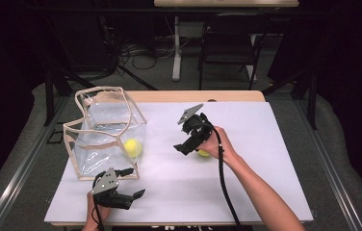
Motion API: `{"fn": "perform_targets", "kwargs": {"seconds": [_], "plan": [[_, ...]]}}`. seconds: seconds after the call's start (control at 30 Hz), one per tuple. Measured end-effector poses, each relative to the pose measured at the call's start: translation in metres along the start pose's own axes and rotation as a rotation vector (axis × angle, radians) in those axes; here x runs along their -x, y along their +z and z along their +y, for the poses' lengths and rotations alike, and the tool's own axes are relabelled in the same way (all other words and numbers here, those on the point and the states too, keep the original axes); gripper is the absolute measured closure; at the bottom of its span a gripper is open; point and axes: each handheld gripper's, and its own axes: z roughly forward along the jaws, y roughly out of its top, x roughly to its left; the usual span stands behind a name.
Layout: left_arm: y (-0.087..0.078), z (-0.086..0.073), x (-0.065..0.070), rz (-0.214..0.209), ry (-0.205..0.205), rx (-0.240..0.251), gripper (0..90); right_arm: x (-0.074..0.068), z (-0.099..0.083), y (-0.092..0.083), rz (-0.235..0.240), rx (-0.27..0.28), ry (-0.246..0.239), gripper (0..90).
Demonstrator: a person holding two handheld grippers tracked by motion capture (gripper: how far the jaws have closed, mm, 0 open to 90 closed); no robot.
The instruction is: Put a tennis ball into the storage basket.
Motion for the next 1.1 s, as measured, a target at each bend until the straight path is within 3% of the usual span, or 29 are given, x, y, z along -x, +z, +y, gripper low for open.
{"fn": "perform_targets", "kwargs": {"seconds": [0.23,1.1], "plan": [[0.000,0.000,0.000,0.000,-0.003,0.005,16.1,0.001,-0.011,0.000,-0.017,-0.010,-0.002,0.0],[0.001,-0.001,-0.001,-0.003,-0.002,0.002,16.1,0.025,-0.053,-0.001,-0.063,-0.033,0.075,0.0]]}}
